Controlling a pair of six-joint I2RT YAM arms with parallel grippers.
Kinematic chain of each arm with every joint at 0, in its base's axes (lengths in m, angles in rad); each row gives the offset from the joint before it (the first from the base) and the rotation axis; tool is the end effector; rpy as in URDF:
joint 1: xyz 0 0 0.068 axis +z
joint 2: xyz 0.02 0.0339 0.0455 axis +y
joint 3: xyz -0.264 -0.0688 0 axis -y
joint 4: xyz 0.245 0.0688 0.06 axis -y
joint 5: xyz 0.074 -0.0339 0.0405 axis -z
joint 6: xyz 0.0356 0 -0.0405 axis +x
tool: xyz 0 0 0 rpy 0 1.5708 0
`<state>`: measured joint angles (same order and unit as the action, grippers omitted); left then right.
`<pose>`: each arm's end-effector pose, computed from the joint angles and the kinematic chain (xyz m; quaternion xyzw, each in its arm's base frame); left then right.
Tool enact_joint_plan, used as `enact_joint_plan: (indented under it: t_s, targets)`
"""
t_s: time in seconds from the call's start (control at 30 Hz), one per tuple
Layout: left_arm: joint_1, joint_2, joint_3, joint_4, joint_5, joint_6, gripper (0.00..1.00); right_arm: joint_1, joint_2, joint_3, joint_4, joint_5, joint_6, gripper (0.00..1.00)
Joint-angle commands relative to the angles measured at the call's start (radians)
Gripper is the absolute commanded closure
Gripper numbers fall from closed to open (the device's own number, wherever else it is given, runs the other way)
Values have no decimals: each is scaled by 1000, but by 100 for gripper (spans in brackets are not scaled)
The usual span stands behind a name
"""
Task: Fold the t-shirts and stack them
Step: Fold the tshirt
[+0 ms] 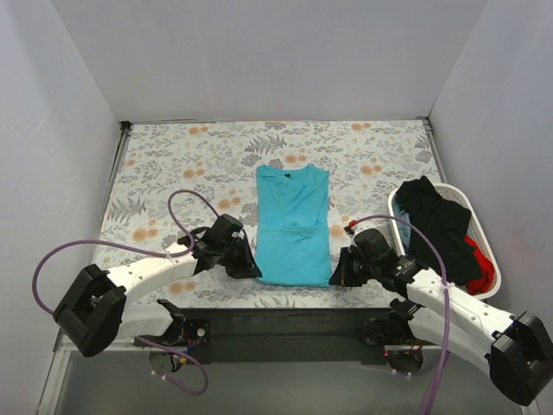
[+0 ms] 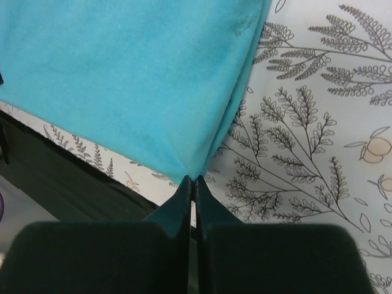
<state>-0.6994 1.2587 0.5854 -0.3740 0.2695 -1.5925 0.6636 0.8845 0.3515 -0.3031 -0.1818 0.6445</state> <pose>0.1638 -0.1502 0.1651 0.3820 -0.8783 0.2871 0.0125 0.1278 0.1081 0.1640 -0.0415 0.9291 0.2848 0.2323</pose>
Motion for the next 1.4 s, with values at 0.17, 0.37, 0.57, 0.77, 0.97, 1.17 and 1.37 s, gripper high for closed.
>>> enact_joint_plan:
  t_s: [0.17, 0.37, 0.57, 0.77, 0.97, 1.17, 1.37]
  targets:
    - [-17, -113, 54, -178, -65, -18, 100, 18, -94, 148, -208, 116, 27, 99]
    - [12, -53, 240, -232, -93, 54, 100, 16, -9, 358, -261, 243, -40, 99]
    - [90, 66, 419, -229, -49, 130, 100, -19, 152, 524, -252, 292, -120, 99]
    - [162, 191, 580, -200, -6, 170, 100, -99, 304, 676, -206, 275, -187, 99]
    - [222, 317, 692, -171, 30, 178, 100, -154, 474, 811, -157, 235, -238, 99]
    - [282, 435, 783, -140, 80, 177, 100, -203, 622, 911, -108, 189, -261, 99]
    - [328, 556, 879, -114, 108, 169, 100, -255, 757, 1014, -83, 128, -275, 99]
